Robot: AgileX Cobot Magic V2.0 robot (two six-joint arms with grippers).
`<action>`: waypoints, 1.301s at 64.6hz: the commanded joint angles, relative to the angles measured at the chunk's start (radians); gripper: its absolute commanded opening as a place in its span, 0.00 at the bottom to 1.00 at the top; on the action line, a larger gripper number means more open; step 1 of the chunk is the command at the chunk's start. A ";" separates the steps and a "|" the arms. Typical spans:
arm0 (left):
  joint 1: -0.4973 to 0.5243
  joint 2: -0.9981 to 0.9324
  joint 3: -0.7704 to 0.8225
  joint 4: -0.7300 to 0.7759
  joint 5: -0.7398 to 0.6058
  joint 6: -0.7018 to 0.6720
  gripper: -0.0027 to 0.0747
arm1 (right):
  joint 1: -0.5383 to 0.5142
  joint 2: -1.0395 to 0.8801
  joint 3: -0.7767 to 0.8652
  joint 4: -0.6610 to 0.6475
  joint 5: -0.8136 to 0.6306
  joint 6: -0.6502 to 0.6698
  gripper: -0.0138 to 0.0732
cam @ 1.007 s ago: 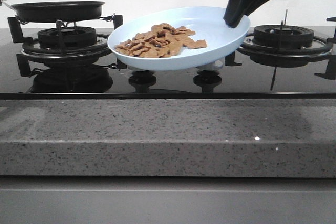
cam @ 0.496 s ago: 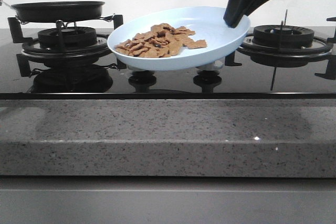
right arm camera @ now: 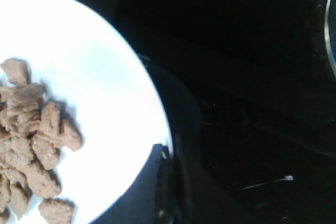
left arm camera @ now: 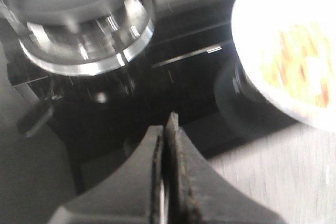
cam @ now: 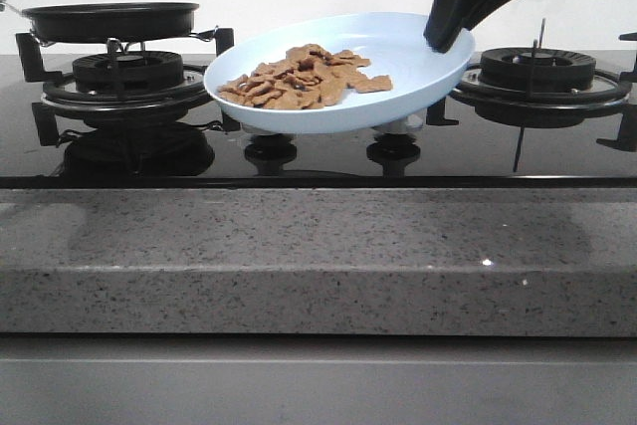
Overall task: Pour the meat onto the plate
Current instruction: 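Release the pan handle and withdraw the left gripper, then lower the plate of meat between the knobs with the right gripper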
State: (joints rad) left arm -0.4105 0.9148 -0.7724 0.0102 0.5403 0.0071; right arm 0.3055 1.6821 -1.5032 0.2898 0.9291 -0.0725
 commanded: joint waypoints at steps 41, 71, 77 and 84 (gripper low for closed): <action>-0.063 -0.236 0.164 0.353 -0.210 -0.304 0.01 | 0.002 -0.046 -0.027 0.027 -0.043 -0.008 0.09; -0.063 -0.236 0.164 0.353 -0.252 -0.304 0.01 | -0.087 0.035 -0.182 0.112 -0.048 -0.004 0.09; -0.063 -0.236 0.164 0.353 -0.252 -0.304 0.01 | -0.110 0.084 -0.243 0.135 -0.043 -0.004 0.09; -0.063 -0.236 0.164 0.353 -0.252 -0.304 0.01 | -0.129 0.159 -0.314 0.162 -0.043 -0.004 0.09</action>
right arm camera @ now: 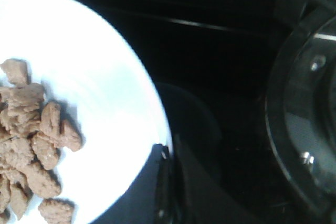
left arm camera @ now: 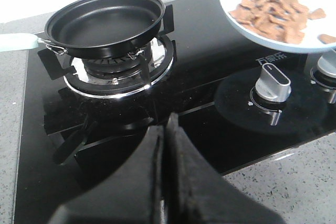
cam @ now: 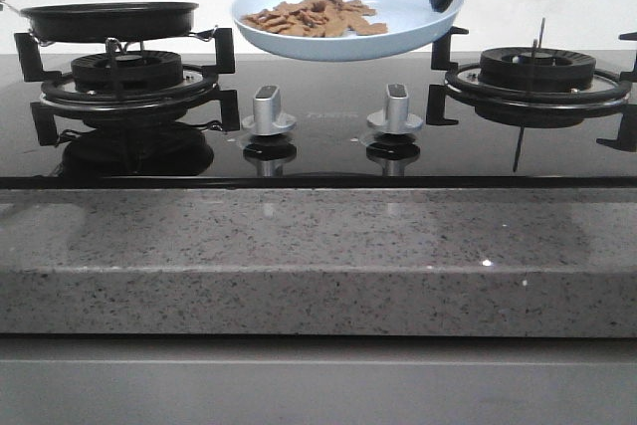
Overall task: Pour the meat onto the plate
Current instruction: 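Lower the plate of meat between the knobs with the right gripper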
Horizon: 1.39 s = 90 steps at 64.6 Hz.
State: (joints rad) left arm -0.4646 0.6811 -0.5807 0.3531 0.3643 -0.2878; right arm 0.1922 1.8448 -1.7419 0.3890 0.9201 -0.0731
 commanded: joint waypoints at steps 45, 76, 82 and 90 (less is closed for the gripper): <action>-0.009 -0.002 -0.028 0.008 -0.076 -0.010 0.01 | -0.016 0.158 -0.150 0.034 -0.016 -0.003 0.29; -0.009 -0.002 -0.028 0.008 -0.076 -0.010 0.01 | -0.078 0.088 -0.247 0.033 0.092 -0.003 0.48; -0.009 -0.002 -0.028 0.008 -0.076 -0.010 0.01 | -0.078 0.072 -0.298 0.033 0.162 -0.003 0.35; -0.009 -0.002 -0.028 0.008 -0.076 -0.010 0.01 | -0.078 0.056 -0.342 0.033 0.228 -0.005 0.09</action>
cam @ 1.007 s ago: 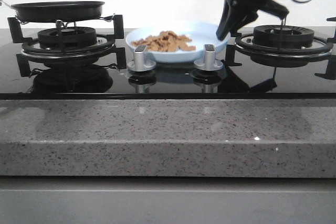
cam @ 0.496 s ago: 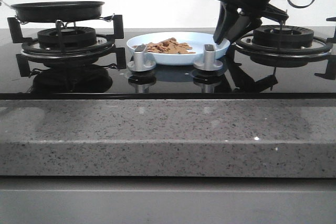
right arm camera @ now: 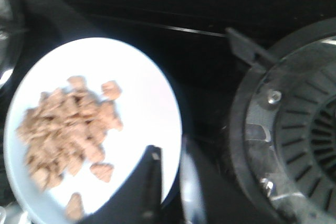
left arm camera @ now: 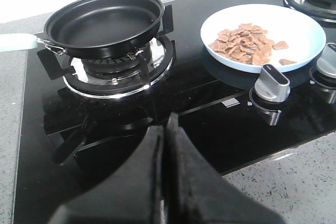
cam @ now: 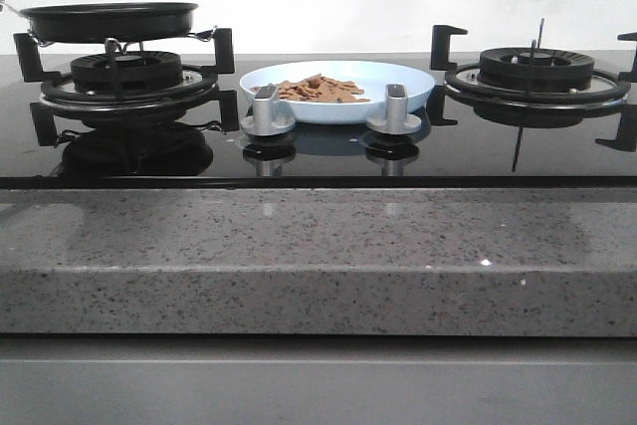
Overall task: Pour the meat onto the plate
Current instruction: 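Lower the plate of meat between the knobs with the right gripper, then open the right gripper and raise it away from the plate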
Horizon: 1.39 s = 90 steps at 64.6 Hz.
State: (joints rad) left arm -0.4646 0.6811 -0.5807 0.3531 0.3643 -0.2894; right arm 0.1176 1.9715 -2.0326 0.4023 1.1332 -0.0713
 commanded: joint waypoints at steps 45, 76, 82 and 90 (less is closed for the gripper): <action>-0.009 -0.002 -0.028 0.008 -0.076 -0.008 0.01 | 0.001 -0.664 0.589 -0.158 -0.357 -0.116 0.09; -0.009 -0.002 -0.028 0.008 -0.076 -0.008 0.01 | 0.001 -1.482 1.386 -0.206 -0.668 -0.117 0.09; -0.009 -0.002 -0.028 0.008 -0.076 -0.008 0.01 | 0.001 -1.609 1.467 -0.209 -0.664 -0.117 0.09; -0.009 -0.002 -0.028 0.008 -0.076 -0.008 0.01 | 0.001 -1.700 1.526 -0.209 -0.671 -0.117 0.09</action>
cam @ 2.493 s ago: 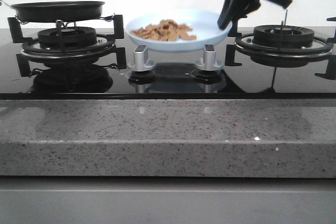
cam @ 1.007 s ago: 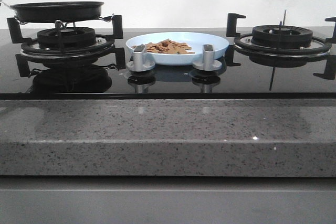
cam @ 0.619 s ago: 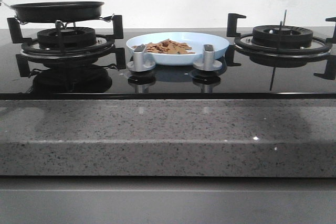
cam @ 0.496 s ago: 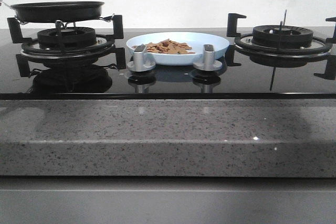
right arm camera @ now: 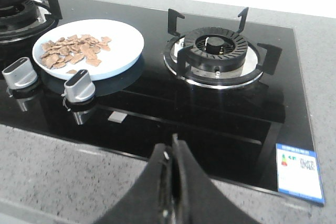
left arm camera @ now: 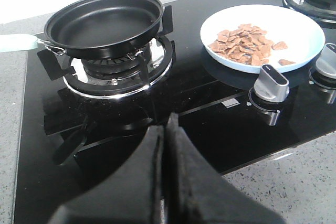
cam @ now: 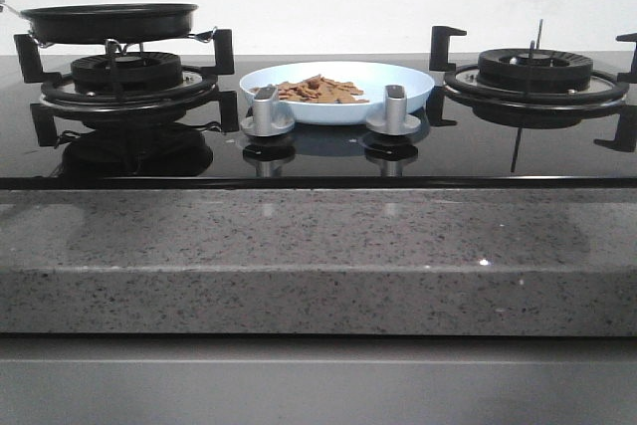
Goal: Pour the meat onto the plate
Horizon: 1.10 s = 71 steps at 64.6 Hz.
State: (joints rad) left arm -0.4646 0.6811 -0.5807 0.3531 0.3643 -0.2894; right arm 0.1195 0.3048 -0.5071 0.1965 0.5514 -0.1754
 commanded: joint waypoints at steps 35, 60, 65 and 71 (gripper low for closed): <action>-0.009 -0.002 -0.028 0.008 -0.076 -0.008 0.01 | -0.001 -0.056 0.003 0.004 -0.084 -0.012 0.09; -0.009 -0.004 -0.028 -0.112 -0.078 0.134 0.01 | -0.001 -0.056 0.003 0.004 -0.084 -0.012 0.09; -0.009 -0.004 -0.028 -0.246 -0.092 0.296 0.01 | -0.001 -0.056 0.003 0.004 -0.084 -0.012 0.09; -0.009 -0.008 -0.027 -0.281 -0.135 0.323 0.01 | -0.001 -0.056 0.003 0.004 -0.084 -0.012 0.09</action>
State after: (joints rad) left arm -0.4646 0.6811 -0.5807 0.1207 0.3470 -0.0134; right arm 0.1195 0.2414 -0.4767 0.1960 0.5514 -0.1777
